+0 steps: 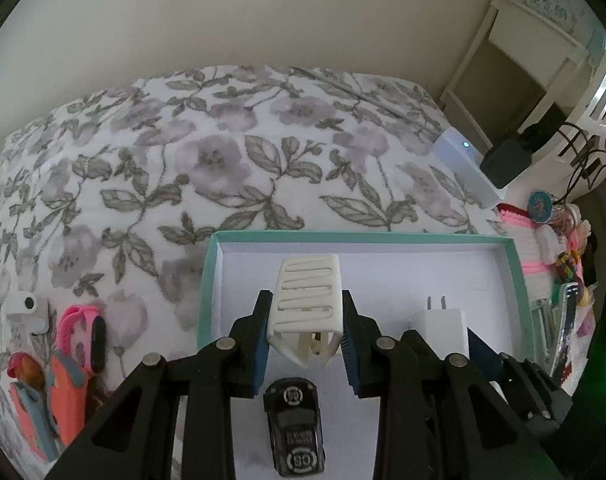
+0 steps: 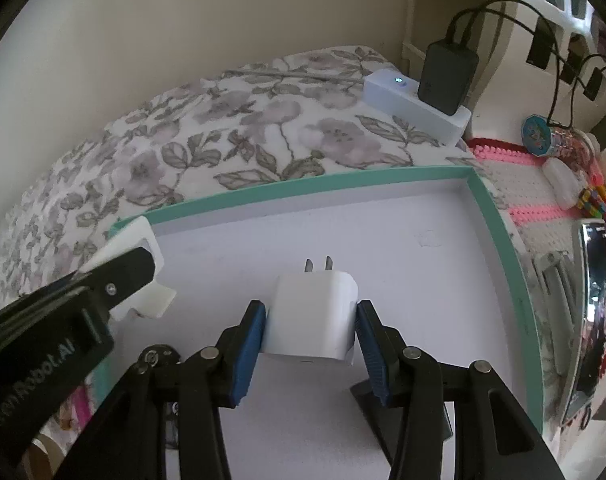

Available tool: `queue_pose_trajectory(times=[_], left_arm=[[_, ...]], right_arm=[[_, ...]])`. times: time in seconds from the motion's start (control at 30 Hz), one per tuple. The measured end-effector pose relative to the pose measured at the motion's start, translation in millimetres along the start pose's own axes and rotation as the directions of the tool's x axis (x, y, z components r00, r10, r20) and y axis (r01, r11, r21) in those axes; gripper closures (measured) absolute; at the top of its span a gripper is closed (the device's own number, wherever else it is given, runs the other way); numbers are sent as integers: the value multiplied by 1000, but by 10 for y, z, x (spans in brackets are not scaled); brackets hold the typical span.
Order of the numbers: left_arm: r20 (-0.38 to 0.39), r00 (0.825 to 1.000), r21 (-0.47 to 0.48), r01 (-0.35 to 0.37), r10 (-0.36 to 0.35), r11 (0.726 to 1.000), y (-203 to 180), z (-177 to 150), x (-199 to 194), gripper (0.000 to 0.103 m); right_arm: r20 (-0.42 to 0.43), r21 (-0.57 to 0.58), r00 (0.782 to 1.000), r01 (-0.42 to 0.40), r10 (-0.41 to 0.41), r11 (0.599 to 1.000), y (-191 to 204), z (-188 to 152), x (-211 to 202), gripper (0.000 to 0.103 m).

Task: Organize rigid objects
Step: 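Carry the white holder and white charger into the tray and open both grippers, then move both open grippers back toward the remaining pile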

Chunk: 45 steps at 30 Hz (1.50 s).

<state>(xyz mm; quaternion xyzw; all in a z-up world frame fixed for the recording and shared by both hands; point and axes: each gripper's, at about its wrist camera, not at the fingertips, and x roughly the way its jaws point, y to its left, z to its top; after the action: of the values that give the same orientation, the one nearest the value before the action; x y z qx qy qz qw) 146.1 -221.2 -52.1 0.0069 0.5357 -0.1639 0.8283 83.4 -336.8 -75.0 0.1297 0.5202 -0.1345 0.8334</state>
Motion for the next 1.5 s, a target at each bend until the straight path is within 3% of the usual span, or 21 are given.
queue_pose_trajectory(times=[0.6, 0.73, 1.0, 1.1, 1.23, 1.3, 1.43, 1.5], left_arm=[[-18, 1000, 13, -1, 1, 1000, 2, -6, 97, 69], [-9, 1000, 0, 9, -9, 1000, 21, -4, 12, 53], [26, 1000, -26, 5, -5, 1000, 131, -45, -212, 45], [52, 998, -39, -14, 16, 999, 209, -74, -309, 30], [69, 996, -60, -56, 60, 997, 346, -126, -391, 24], [75, 993, -75, -84, 90, 994, 427, -166, -420, 17], [64, 990, -103, -120, 127, 987, 570, -244, -457, 14], [58, 986, -110, -148, 156, 983, 633, -288, -479, 13]], right_arm=[[-7, -36, 999, 32, -32, 999, 29, 56, 87, 53], [-19, -31, 999, 30, -31, 999, 20, 51, 81, 53], [3, -35, 999, 34, -34, 999, 48, 52, -87, 44], [7, -41, 999, 33, -32, 999, 73, 39, -155, 44], [7, -45, 999, 33, -32, 998, 95, -6, -225, 44], [6, -48, 999, 33, -32, 998, 108, -40, -244, 37], [3, -52, 999, 38, -38, 998, 127, -102, -269, 34], [1, -52, 999, 39, -39, 998, 130, -133, -283, 27]])
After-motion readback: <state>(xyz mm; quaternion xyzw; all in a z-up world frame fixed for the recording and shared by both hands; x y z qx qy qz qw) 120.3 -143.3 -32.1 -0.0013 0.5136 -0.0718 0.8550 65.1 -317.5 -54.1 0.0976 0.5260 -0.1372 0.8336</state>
